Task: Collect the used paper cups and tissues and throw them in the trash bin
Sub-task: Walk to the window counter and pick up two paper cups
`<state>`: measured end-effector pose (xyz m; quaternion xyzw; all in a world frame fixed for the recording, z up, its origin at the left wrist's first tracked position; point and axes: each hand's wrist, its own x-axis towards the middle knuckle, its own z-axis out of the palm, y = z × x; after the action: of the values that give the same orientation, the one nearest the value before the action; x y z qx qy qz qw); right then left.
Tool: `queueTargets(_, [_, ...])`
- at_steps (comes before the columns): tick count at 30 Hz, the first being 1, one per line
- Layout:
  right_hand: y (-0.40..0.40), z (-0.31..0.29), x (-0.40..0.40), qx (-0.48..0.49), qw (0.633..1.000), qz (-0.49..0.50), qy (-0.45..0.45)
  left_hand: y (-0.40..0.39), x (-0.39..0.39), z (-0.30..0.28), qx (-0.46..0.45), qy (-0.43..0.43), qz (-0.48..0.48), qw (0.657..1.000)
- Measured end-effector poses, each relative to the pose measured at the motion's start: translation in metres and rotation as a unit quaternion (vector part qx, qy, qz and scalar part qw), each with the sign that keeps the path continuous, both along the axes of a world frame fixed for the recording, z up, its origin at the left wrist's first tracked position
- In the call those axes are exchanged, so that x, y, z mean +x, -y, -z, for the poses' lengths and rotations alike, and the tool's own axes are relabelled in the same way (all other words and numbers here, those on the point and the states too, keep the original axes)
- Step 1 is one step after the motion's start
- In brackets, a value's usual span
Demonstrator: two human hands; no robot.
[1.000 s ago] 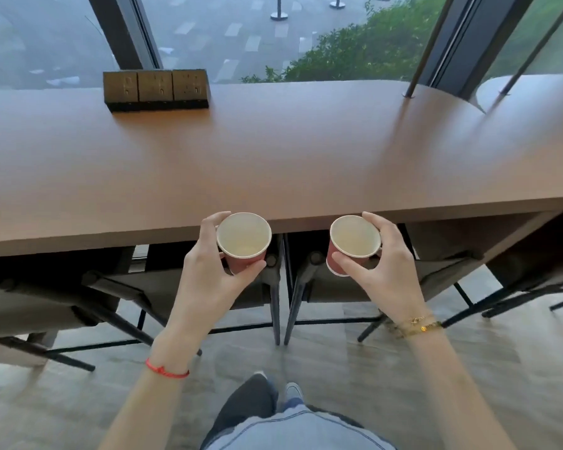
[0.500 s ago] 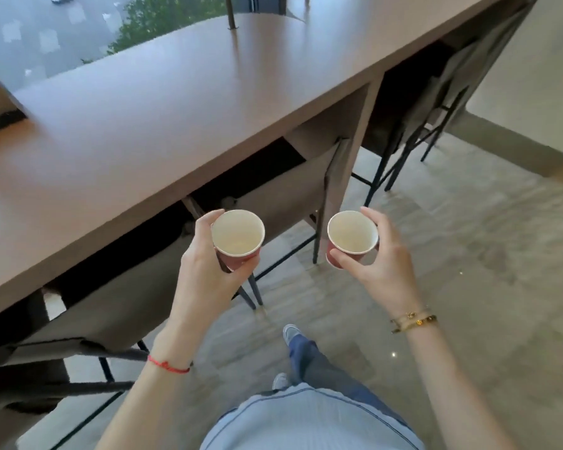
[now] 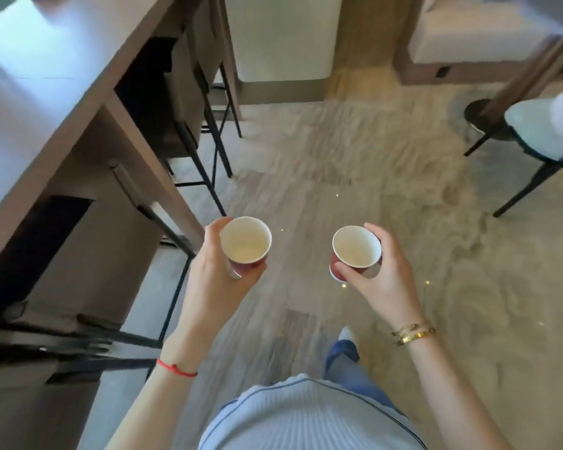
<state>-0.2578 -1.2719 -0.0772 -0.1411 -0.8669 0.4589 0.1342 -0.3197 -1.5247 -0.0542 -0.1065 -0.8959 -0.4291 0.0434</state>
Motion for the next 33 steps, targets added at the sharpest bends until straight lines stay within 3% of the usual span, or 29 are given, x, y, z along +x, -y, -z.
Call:
queueTargets(12, [-0.254, -0.008, 0.059, 0.007, 0.973, 0.229, -0.018, -0.315, -0.05, -0.007, 0.032, -0.005, 0.238, 0.971])
queueTargets(26, [-0.457, 0.013, 0.095, -0.018, 0.897, 0.442, -0.02, -0.614, -0.08, 0.011, 0.011, 0.005, 0.447, 0.895])
queueTargets(33, [-0.605, 0.014, 0.08, -0.024, 0.856, 0.516, -0.031, -0.804, -0.108, 0.012, 0.029, 0.021, 0.527, 0.849])
